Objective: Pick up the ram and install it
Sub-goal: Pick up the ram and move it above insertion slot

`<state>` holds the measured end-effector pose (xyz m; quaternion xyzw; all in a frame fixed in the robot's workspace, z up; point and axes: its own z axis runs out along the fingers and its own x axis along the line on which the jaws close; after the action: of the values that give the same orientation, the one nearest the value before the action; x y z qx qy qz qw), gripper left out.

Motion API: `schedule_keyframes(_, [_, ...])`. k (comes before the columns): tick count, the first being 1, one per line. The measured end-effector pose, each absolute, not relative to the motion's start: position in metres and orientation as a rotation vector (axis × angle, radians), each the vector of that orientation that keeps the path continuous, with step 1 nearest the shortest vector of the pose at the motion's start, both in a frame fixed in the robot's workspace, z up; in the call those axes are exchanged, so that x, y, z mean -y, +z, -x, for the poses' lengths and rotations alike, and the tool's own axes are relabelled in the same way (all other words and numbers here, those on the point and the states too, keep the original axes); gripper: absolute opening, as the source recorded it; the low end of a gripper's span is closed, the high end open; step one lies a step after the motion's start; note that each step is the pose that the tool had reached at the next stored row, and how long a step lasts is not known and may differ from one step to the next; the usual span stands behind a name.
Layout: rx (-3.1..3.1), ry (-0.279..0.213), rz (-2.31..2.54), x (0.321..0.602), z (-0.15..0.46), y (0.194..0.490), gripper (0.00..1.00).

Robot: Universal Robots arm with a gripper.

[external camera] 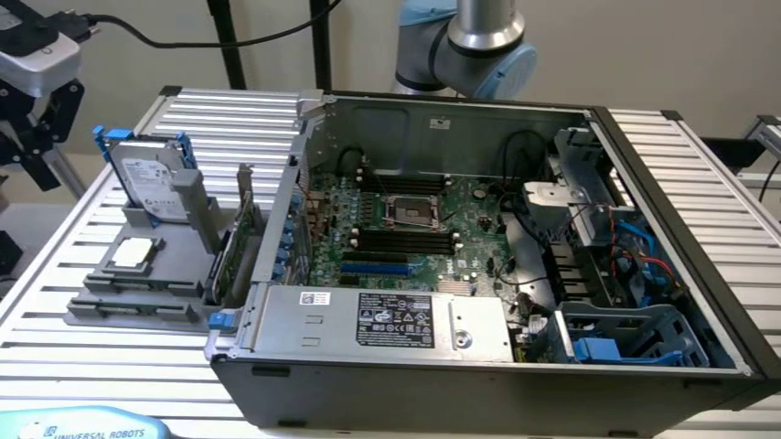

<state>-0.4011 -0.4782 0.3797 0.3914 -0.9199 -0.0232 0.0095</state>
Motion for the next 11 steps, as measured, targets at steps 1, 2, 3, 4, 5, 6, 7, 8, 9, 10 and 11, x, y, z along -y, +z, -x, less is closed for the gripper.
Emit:
schedule_keyframes(1, [2.861, -0.072, -1.248, 0.4782, 0.4011, 0.3794, 0.11])
schedule_keyframes(2, [2.849, -0.072, -1.275, 0.4782, 0.4011, 0.3790, 0.11])
schedule_keyframes(3, [2.837, -0.072, -1.300, 0.4782, 0.4010, 0.3787, 0.11])
schedule_keyframes(4, [2.824, -0.071, -1.326, 0.4782, 0.4011, 0.3785, 0.11])
schedule_keyframes(5, [2.812, -0.071, -1.351, 0.4781, 0.4011, 0.3782, 0.11])
schedule_keyframes(6, [2.799, -0.071, -1.376, 0.4781, 0.4011, 0.3779, 0.11])
schedule_keyframes(7, [2.786, -0.070, -1.402, 0.4781, 0.4011, 0.3776, 0.11])
schedule_keyframes(8, [2.773, -0.070, -1.427, 0.4782, 0.4011, 0.3774, 0.11])
schedule_keyframes(9, [2.759, -0.070, -1.452, 0.4782, 0.4011, 0.3773, 0.11])
schedule_keyframes(10, [2.746, -0.070, -1.476, 0.4782, 0.4011, 0.3770, 0.11])
schedule_keyframes(11, [2.732, -0.069, -1.501, 0.4781, 0.4011, 0.3768, 0.11])
